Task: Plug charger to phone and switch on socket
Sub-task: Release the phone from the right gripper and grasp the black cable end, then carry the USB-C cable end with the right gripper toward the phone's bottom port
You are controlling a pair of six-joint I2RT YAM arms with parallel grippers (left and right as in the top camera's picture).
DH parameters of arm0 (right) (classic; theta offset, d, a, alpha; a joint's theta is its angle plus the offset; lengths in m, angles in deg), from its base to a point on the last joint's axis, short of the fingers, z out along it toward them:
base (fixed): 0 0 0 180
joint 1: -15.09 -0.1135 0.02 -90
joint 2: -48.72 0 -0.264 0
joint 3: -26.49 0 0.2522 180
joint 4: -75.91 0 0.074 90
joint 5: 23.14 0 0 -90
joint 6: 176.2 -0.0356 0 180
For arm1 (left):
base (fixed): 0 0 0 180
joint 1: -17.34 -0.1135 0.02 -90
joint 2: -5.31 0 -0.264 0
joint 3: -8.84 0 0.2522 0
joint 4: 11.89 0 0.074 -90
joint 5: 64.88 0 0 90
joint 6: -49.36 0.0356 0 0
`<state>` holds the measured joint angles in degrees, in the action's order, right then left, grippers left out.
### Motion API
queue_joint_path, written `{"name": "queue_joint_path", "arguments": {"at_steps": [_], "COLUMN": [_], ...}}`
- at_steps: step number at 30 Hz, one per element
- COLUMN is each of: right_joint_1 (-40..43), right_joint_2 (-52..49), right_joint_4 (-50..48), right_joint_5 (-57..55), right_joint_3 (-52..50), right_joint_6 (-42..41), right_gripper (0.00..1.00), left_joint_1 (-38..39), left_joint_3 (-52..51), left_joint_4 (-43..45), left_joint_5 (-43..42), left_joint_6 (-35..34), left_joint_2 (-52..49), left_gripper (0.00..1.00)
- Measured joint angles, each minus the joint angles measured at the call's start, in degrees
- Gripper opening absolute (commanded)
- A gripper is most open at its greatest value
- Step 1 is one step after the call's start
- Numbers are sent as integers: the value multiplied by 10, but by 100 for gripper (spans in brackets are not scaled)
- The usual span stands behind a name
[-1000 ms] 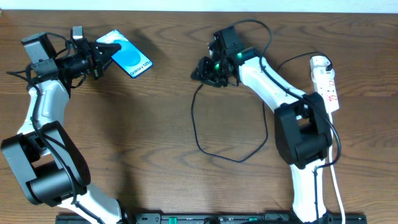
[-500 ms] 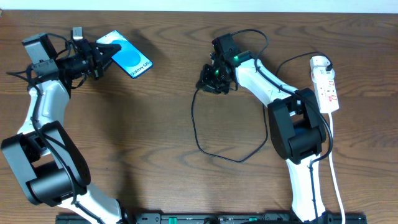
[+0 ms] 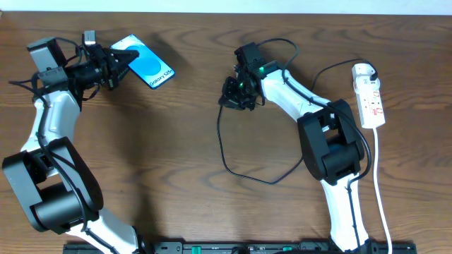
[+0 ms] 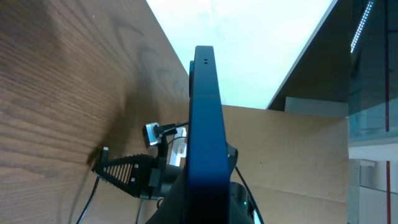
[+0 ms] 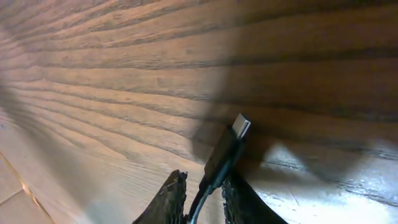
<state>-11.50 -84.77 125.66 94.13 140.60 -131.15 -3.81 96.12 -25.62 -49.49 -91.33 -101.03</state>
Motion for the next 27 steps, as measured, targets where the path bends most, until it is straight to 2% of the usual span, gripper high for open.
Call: {"name": "queue_joint_path", "arguments": {"at_steps": [5,7,14,19,27], "right_joint_1": [0,0,2,17,63], "right_joint_2": [-1,-2,-2,-2,-2], "right_joint_4": [-11,-17,-20,-39,-57], "right_joint_5": [-1,0,23,105,309], "right_joint_3": [0,0,0,0,0], "right_joint_6": [1,5,55,103,257], "right_gripper": [11,1,1,1,1], "left_joint_1": [0,0,26,34,34], "left_joint_3": [0,0,0,0,0], "left_joint_4": [0,-1,-1,-1,-1], "left_joint_5": [0,0,30,37,39], "left_joint_6": [0,2,12,12,13], "left_joint_2": [0,0,0,0,0], "left_gripper": [7,7,7,7,8]}}
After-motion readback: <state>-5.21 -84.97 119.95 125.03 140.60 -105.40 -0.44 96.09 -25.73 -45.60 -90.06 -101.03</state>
